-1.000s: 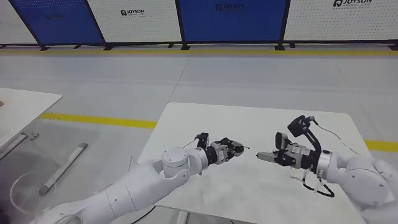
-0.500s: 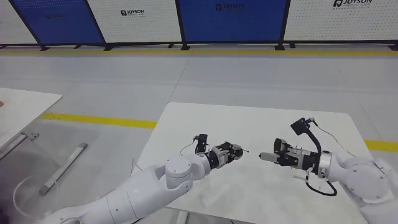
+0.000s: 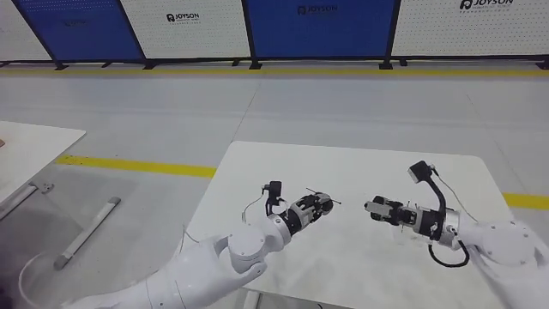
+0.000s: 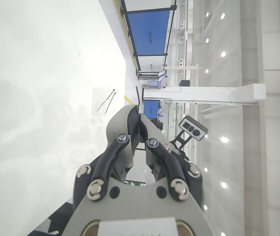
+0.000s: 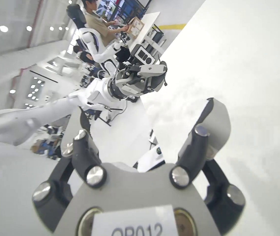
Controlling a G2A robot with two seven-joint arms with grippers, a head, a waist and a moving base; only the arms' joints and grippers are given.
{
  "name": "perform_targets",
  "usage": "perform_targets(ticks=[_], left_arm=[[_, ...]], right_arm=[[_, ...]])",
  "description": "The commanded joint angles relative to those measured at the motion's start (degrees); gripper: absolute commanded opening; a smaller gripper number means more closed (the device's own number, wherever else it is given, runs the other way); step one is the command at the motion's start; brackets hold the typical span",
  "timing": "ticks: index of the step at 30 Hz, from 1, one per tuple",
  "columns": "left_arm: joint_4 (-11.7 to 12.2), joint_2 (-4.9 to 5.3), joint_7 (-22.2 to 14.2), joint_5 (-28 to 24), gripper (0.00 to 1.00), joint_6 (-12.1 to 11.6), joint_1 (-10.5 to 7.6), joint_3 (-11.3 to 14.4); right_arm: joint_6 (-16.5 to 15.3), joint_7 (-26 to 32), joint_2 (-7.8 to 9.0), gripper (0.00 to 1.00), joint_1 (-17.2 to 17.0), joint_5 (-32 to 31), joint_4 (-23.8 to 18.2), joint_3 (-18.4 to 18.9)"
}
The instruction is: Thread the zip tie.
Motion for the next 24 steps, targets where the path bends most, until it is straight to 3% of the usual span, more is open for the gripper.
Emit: perform_targets(ticks=[1,4,7,21,24], left_arm=[[-0.70,-0.21,1.92,2.80,0.00,-0.04,0.60,0.00],[-0.95,-0.64,4.20,5.49,0.00,-0.05,1.24,0.11],[-0.77,-1.01,4.70,5.58,0.00,-0.11,1.47,0.21],[-0.78,-1.02,4.65,5.65,0.00,-0.17,1.52,0.18],[-1.18,-1.28,5.94,8.00,0.00,-0.20,2.06,-0.18]], right_arm=[[0.01,1.61,-0.85,1.00,1.06,1.34,2.48,-1.04],[0.01,3.31,-2.17,1.00,2.31,4.94,5.40,-2.65],[1.33,9.27,-3.42,1.00,3.59,10.50,9.42,-5.21],[1.33,9.27,-3.42,1.00,3.59,10.50,9.42,-5.21],[2.31,7.66,-3.67,1.00,2.70,10.97,9.16,-5.45]])
